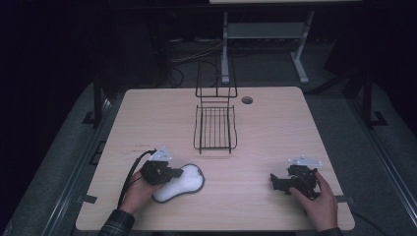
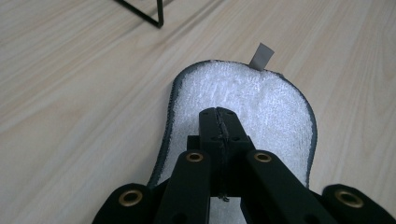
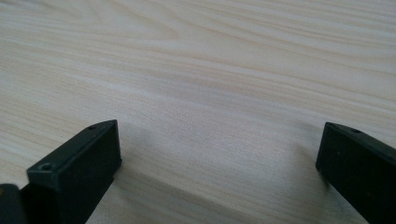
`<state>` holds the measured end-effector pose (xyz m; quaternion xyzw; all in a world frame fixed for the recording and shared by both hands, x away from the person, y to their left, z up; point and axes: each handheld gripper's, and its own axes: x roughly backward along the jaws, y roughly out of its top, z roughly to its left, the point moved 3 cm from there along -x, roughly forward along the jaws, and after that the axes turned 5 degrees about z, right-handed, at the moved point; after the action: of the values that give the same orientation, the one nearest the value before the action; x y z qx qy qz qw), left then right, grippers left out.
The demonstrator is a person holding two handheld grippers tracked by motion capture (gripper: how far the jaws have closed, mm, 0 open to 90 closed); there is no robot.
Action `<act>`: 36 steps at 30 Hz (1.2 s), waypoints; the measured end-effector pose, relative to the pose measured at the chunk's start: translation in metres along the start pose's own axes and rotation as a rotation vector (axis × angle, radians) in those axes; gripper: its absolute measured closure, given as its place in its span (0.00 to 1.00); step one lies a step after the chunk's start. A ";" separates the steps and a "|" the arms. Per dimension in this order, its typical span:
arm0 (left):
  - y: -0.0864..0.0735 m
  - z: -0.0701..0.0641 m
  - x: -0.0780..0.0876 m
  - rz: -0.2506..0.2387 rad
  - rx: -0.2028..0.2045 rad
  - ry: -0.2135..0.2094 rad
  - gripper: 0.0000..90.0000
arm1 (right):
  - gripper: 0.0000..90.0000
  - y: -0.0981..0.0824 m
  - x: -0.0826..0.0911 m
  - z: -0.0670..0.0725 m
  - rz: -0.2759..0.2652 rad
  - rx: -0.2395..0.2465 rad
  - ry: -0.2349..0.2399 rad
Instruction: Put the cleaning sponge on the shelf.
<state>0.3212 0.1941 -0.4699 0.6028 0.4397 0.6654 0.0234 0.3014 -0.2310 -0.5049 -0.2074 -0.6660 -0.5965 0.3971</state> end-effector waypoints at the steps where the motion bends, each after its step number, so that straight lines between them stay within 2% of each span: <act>1: -0.003 0.000 0.002 -0.003 0.007 0.000 1.00 | 0.00 0.000 0.000 0.000 0.000 0.000 0.000; 6: -0.012 -0.001 0.010 -0.001 0.022 0.009 1.00 | 0.00 0.000 0.000 0.000 0.000 0.000 0.000; 11: -0.012 0.000 0.011 0.001 0.029 0.002 1.00 | 0.00 0.000 0.000 0.000 0.000 0.000 0.000; 15: -0.011 0.002 0.015 -0.026 0.044 -0.006 0.94 | 0.00 0.000 0.000 0.000 0.000 0.000 0.000; 16: -0.011 0.002 0.017 -0.029 0.043 -0.008 0.91 | 0.00 0.000 0.000 0.000 0.000 0.000 0.000; 17: -0.011 0.003 0.018 -0.033 0.045 -0.008 0.80 | 0.00 0.000 0.000 0.000 0.000 0.000 0.000; 19: -0.011 0.002 0.020 -0.041 0.056 -0.012 0.70 | 0.00 0.000 0.000 0.000 0.000 0.000 0.000; 20: -0.012 0.003 0.021 -0.035 0.056 -0.016 0.70 | 0.00 0.000 0.000 0.000 0.000 0.000 0.000; 21: -0.012 0.003 0.021 -0.035 0.056 -0.016 0.60 | 0.00 0.000 0.000 0.000 0.000 0.000 0.000; 22: -0.012 0.003 0.022 -0.034 0.053 -0.021 0.60 | 0.00 0.000 0.000 0.000 0.000 0.000 0.000; 23: -0.014 0.003 0.022 -0.030 0.043 -0.025 0.49 | 0.00 0.000 0.000 0.000 0.000 0.000 0.000; 24: -0.014 0.003 0.022 -0.030 0.043 -0.025 0.44 | 0.00 0.000 0.000 0.000 0.000 0.000 0.000; 25: -0.015 0.002 0.023 -0.032 0.043 -0.029 0.44 | 0.00 0.000 0.000 0.000 0.000 0.000 0.000; 26: -0.016 0.003 0.023 -0.030 0.036 -0.023 0.39 | 0.00 0.000 0.000 0.000 0.000 0.000 0.000; 27: -0.018 0.004 0.025 -0.034 0.031 -0.020 0.29 | 0.00 0.000 0.000 0.000 0.000 0.000 0.000; 28: -0.018 0.004 0.025 -0.034 0.031 -0.020 0.25 | 0.00 0.000 0.000 0.000 0.000 0.000 0.000; 29: -0.019 0.005 0.025 -0.035 0.030 -0.015 0.25 | 0.00 0.000 0.000 0.000 0.000 0.000 0.000; 31: -0.021 0.008 0.025 -0.029 0.037 -0.004 0.15 | 0.00 0.000 0.000 0.000 0.000 0.000 0.000; 34: -0.024 0.011 0.023 -0.014 0.015 -0.007 0.14 | 0.00 0.000 0.000 0.000 0.000 0.000 0.000; 36: -0.024 0.011 0.020 -0.008 0.022 -0.018 0.14 | 0.00 0.000 0.000 0.000 0.000 0.000 0.000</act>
<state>0.3127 0.2269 -0.4702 0.6071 0.4494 0.6549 0.0234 0.3014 -0.2310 -0.5049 -0.2074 -0.6659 -0.5965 0.3971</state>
